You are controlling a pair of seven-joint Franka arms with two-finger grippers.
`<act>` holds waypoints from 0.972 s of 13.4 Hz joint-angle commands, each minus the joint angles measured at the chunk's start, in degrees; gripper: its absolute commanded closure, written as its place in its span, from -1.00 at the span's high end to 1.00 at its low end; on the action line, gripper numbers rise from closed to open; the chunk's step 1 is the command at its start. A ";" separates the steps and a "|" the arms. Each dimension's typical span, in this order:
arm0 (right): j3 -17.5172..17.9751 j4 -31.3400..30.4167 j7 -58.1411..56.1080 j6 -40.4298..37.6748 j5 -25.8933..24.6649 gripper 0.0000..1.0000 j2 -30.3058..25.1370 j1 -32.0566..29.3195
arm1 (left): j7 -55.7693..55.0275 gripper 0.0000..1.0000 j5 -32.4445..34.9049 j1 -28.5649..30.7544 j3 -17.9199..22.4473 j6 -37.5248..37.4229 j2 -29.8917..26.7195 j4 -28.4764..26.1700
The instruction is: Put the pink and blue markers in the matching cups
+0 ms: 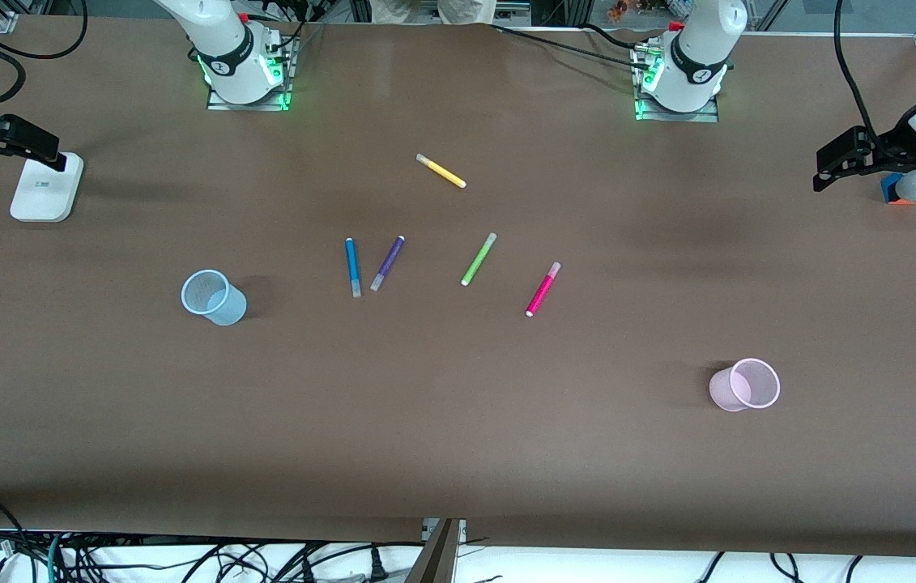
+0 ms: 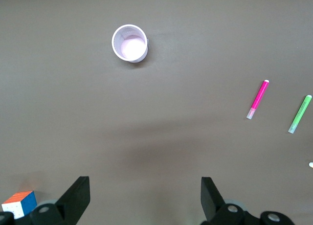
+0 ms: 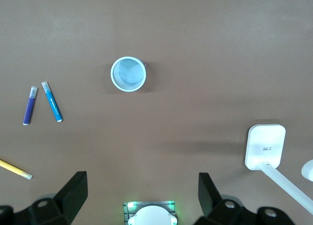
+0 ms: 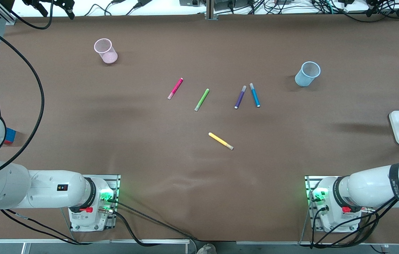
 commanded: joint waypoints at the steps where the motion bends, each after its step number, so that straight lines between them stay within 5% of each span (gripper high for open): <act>1: 0.46 0.87 0.72 -0.51 0.30 1.00 0.20 -0.51 | 0.11 1.00 1.45 -0.81 0.39 0.50 -0.36 -0.41; 8: 1.07 0.96 0.89 0.28 0.47 1.00 2.39 0.18 | -0.24 1.00 0.84 -2.21 0.22 0.94 -0.36 -2.25; 13: 1.43 0.87 0.98 4.06 3.37 1.00 11.95 3.69 | -0.33 1.00 0.05 -5.90 -1.18 12.86 0.08 -13.48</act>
